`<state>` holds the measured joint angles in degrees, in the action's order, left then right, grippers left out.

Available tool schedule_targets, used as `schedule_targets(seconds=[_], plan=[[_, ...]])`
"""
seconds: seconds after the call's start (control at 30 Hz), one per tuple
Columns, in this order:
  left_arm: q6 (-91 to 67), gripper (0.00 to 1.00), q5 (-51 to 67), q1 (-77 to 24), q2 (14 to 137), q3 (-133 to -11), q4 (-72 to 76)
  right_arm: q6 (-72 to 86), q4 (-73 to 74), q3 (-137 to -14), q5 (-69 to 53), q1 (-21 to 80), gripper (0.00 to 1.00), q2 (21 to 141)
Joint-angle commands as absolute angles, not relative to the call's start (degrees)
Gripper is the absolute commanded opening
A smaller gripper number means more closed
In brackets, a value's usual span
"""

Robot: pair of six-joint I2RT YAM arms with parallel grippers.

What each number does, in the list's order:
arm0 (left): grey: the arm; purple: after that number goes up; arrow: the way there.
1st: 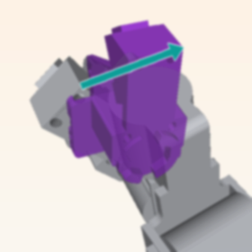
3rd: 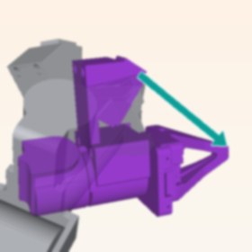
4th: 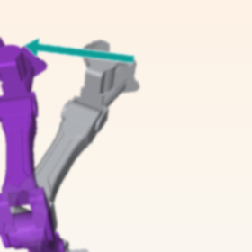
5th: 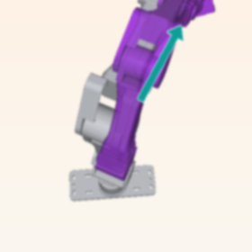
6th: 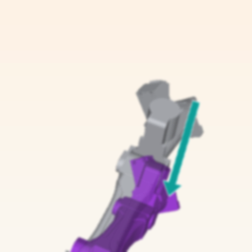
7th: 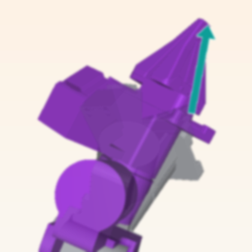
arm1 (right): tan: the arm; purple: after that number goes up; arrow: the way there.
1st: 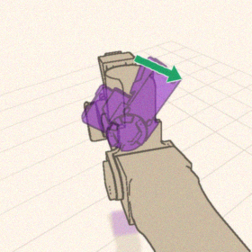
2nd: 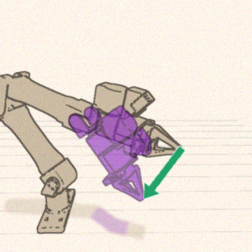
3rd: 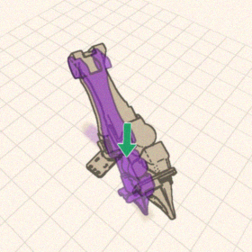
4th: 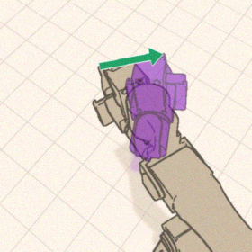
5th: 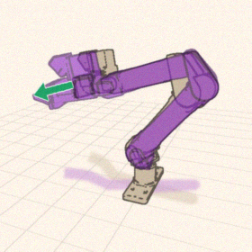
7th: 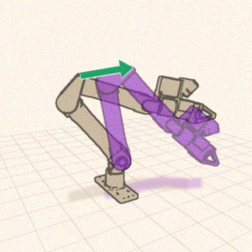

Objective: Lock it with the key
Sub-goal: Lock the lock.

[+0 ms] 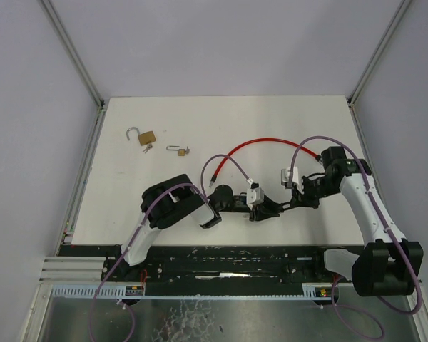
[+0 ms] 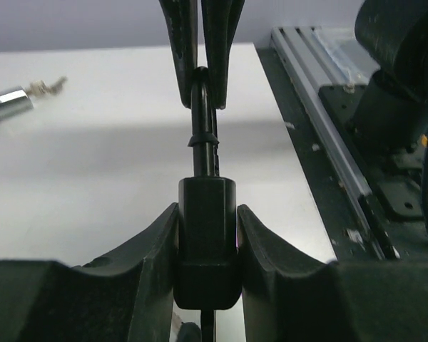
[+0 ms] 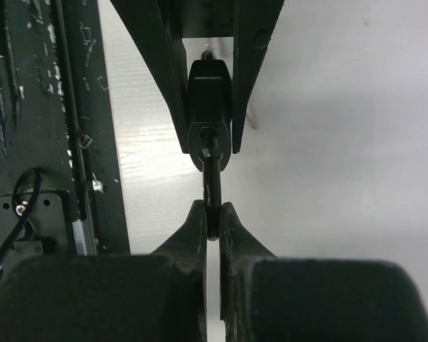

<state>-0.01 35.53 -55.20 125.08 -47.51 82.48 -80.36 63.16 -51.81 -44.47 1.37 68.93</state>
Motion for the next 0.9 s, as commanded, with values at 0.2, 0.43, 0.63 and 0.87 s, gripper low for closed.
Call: schedule_targets(seconds=[0.2, 0.43, 0.63, 0.87], plan=[[2.27, 0.00, 30.77, -58.76, 133.08, -59.48, 86.95, -77.57, 64.32, -56.16, -36.86, 1.14, 0.00, 64.41], [3.50, 0.00, 30.34, -58.94, 136.57, -62.13, 83.74, -79.25, 58.19, -50.02, -41.04, 1.14, 0.00, 65.86], [3.57, 0.00, 30.62, -58.77, 136.49, -61.03, 84.18, -83.36, 58.28, -49.57, -47.46, 1.14, 0.00, 69.58], [3.99, 0.00, 30.62, -58.55, 136.08, -58.39, 84.15, -85.55, 56.29, -49.70, -49.21, 1.10, 0.00, 74.69]])
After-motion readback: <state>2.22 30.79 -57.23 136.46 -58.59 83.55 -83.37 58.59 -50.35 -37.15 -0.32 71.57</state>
